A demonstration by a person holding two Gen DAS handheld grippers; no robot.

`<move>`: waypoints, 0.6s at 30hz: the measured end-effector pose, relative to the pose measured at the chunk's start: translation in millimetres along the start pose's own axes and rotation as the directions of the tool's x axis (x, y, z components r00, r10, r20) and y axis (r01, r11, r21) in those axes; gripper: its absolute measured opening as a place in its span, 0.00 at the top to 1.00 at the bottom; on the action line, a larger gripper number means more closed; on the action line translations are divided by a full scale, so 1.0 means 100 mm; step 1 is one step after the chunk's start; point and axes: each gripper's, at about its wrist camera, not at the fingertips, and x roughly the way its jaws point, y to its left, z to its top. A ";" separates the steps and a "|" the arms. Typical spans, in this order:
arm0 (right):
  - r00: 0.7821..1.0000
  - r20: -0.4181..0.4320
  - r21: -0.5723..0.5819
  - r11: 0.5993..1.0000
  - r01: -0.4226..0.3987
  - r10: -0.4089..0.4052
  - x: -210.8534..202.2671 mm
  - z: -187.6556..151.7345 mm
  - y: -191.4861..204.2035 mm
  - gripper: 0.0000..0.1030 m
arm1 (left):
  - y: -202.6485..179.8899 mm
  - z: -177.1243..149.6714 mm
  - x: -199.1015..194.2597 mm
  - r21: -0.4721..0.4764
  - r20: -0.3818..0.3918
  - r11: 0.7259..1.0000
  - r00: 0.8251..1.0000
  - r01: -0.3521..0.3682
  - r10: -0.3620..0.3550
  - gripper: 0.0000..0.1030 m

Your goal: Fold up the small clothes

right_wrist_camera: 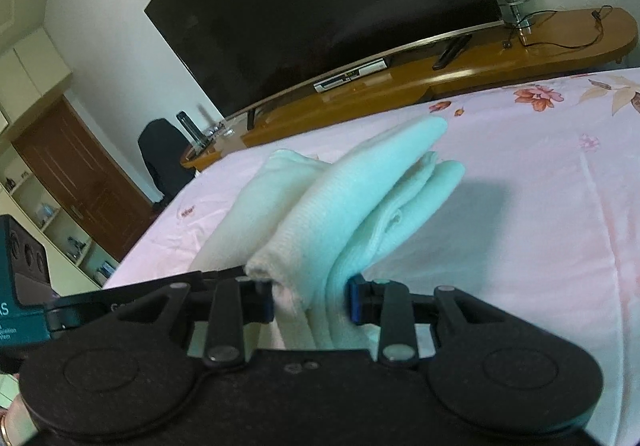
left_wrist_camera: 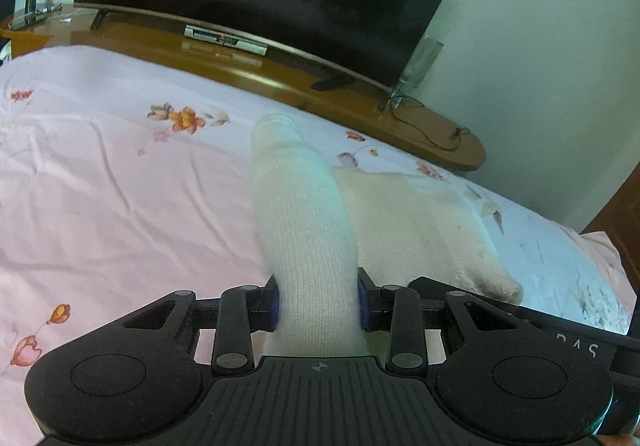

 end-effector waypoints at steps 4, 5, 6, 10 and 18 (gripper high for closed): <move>0.999 -0.025 0.012 0.999 0.034 -0.033 0.08 -0.09 -0.10 0.70 | 0.11 -0.11 0.14 0.012 -0.032 1.000 0.999 -0.011 0.012 0.66; 0.999 -0.032 0.018 0.999 0.040 -0.039 0.11 -0.11 -0.12 0.69 | 0.15 -0.14 0.17 0.009 -0.040 1.000 0.999 -0.012 0.012 0.66; 0.998 -0.039 0.023 0.999 0.047 -0.046 0.12 -0.14 -0.15 0.69 | 0.19 -0.17 0.20 0.007 -0.044 1.000 0.999 -0.009 0.010 0.66; 0.995 -0.069 0.062 0.995 0.072 -0.068 0.20 -0.23 -0.25 0.66 | 0.27 -0.25 0.26 -0.002 -0.053 1.000 0.999 -0.014 0.014 0.50; 0.991 -0.116 0.122 0.990 0.074 -0.059 0.23 -0.22 -0.39 0.54 | 0.38 -0.15 0.12 -0.071 -0.015 0.997 1.000 -0.024 0.023 0.42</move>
